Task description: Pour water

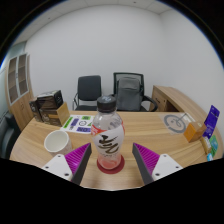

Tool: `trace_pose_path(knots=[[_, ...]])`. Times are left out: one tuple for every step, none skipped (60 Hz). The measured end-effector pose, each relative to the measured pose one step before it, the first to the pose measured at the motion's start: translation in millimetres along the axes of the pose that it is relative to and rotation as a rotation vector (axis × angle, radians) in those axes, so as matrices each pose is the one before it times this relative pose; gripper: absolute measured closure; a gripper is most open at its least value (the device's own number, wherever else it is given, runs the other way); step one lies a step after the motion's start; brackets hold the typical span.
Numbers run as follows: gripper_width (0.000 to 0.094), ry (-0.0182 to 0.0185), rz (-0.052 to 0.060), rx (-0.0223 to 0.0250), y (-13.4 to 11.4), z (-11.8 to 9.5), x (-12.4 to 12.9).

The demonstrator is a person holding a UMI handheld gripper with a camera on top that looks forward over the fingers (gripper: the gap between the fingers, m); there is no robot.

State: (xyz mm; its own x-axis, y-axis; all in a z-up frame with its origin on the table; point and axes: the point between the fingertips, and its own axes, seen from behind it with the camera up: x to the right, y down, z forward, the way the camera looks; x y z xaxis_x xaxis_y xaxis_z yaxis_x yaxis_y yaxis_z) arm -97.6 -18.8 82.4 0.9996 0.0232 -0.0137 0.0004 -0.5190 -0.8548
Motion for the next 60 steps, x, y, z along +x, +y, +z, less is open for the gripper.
trace_pose_path(knots=[[0.0072, 0.00664, 0.0001, -0.00004, -2.83, -7.33, -0.10], [0.0071, 0.00731, -0.0008, -0.00218, -2.40, -7.66, -0.19], [0.0073, 0.00204, -0.0029, -0.00264, -2.12, -7.84, -1.51], [0.0079, 0.00134, -0.0050, -0.00694, -2.90, -7.53, -0.81], [0.0082, 0.00367, -0.0061, -0.00358, -1.46, -8.29, -1.85], [0.0086, 0.00590, -0.0053, -0.00385, -1.73, -8.24, -1.12], [0.0087, 0.00757, -0.0035, -0.00481, -1.33, -8.43, -0.49], [0.0086, 0.00664, -0.0021, -0.00612, -1.25, -8.77, -0.65], [0.0084, 0.00325, -0.0030, -0.00678, -1.93, -7.69, -0.14], [0.0084, 0.00175, -0.0022, -0.00472, -1.30, -8.73, -1.46], [0.0083, 0.00175, 0.0004, -0.00244, -1.44, -8.61, -1.50], [0.0079, 0.00300, 0.0028, -0.00106, -1.37, -8.51, -1.05], [0.0080, 0.00422, 0.0035, -0.00212, -1.05, -8.60, -0.63], [0.0080, 0.00529, 0.0023, -0.00367, -0.57, -8.03, 0.00], [0.0080, 0.00557, 0.0010, -0.00455, -0.27, -8.13, -0.40], [0.0079, 0.00478, 0.0008, -0.00398, -0.09, -7.83, -0.67], [0.0080, 0.00591, 0.0007, -0.00337, -0.96, -7.63, -1.38], [0.0079, 0.00506, -0.0003, -0.00202, 0.26, -7.15, -0.11], [0.0080, 0.00632, -0.0031, -0.00364, 0.48, -6.27, 0.61], [0.0081, 0.00947, -0.0019, -0.00243, 0.27, -6.28, 1.03], [0.0081, 0.00975, -0.0009, -0.00138, 0.23, -6.20, 1.07], [0.0080, 0.00966, 0.0005, -0.00138, 0.35, -6.05, 1.06], [0.0080, 0.00861, 0.0006, -0.00190, 0.62, -5.52, 0.79], [0.0080, 0.00714, 0.0000, -0.00196, 0.76, -5.74, 0.62], [0.0079, 0.00593, 0.0003, -0.00132, 0.80, -5.28, 0.41], [0.0081, 0.00507, 0.0019, -0.00140, 0.76, -4.85, 0.45], [0.0080, 0.00412, 0.0033, -0.00284, 0.30, -5.19, 0.37], [0.0081, 0.00499, 0.0054, -0.00247, 1.32, -4.90, 0.37], [0.0082, 0.00473, 0.0062, -0.00342, 1.48, -4.84, 0.35], [0.0080, 0.00336, 0.0073, -0.00239, 0.91, -4.53, 0.15], [0.0080, 0.00214, 0.0071, -0.00065, 0.62, -3.92, -0.04], [0.0079, 0.00118, 0.0061, 0.00095, 0.44, -3.88, 0.10], [0.0078, 0.00148, 0.0032, 0.00064, 0.26, -2.57, -0.67], [0.0082, 0.00072, 0.0022, 0.00017, 0.56, -3.19, 0.11], [0.0082, 0.00153, 0.0015, -0.00006, 0.59, -3.04, 0.29], [0.0083, 0.00213, 0.0009, 0.00138, 0.39, -2.98, 0.32], [0.0082, 0.00213, -0.0001, 0.00322, -0.11, -2.94, 0.42], [0.0082, 0.00227, -0.0019, 0.00364, -0.20, -2.49, 0.46], [0.0082, 0.00298, -0.0029, 0.00247, 0.20, -2.49, 0.78], [0.0082, 0.00342, -0.0033, 0.00188, 0.33, -2.33, 0.85], [0.0083, 0.00393, -0.0018, 0.00206, -0.09, -1.84, 0.33], [0.0082, 0.00155, -0.0017, 0.00259, 0.30, -2.05, 0.44], [0.0083, -0.00230, 0.0009, 0.00020, 0.70, -1.98, -0.33], [0.0083, -0.00446, 0.0035, -0.00235, 1.21, -1.37, -0.21], [0.0084, -0.00335, 0.0035, -0.00348, 1.44, -1.08, -0.10], [0.0082, -0.00063, 0.0019, -0.00150, 0.95, -1.07, 0.49], [0.0082, 0.00215, -0.0006, 0.00079, 0.47, -1.03, 1.18], [0.0083, 0.00489, -0.0025, 0.00224, 0.25, -0.94, 1.53], [0.0082, 0.00698, -0.0032, 0.00241, 0.10, -1.02, 1.68], [0.0080, 0.00617, -0.0023, 0.00204, 0.00, -0.57, 1.70], [0.0082, 0.00342, -0.0018, 0.00118, -0.45, -0.49, 1.04], [0.0083, 0.00110, -0.0012, 0.00002, -0.08, -0.55, 0.41], [0.0083, 0.00050, -0.0007, -0.00028, -0.14, -0.69, 0.41], [0.0081, 0.00058, -0.0002, 0.00207, -0.94, -0.86, 0.21], [0.0082, 0.00069, 0.0002, 0.00376, -1.13, -0.77, -0.07], [0.0082, -0.00095, 0.0010, 0.00351, -1.13, -0.51, -0.37], [0.0083, -0.00304, 0.0020, 0.00232, -0.99, -0.62, -0.81], [0.0081, -0.00448, 0.0031, 0.00159, -1.09, -0.73, -1.04], [0.0081, -0.00455, 0.0034, 0.00212, -1.08, -0.18, -1.00], [0.0082, -0.00348, 0.0030, 0.00225, -0.94, -0.36, -0.83]])
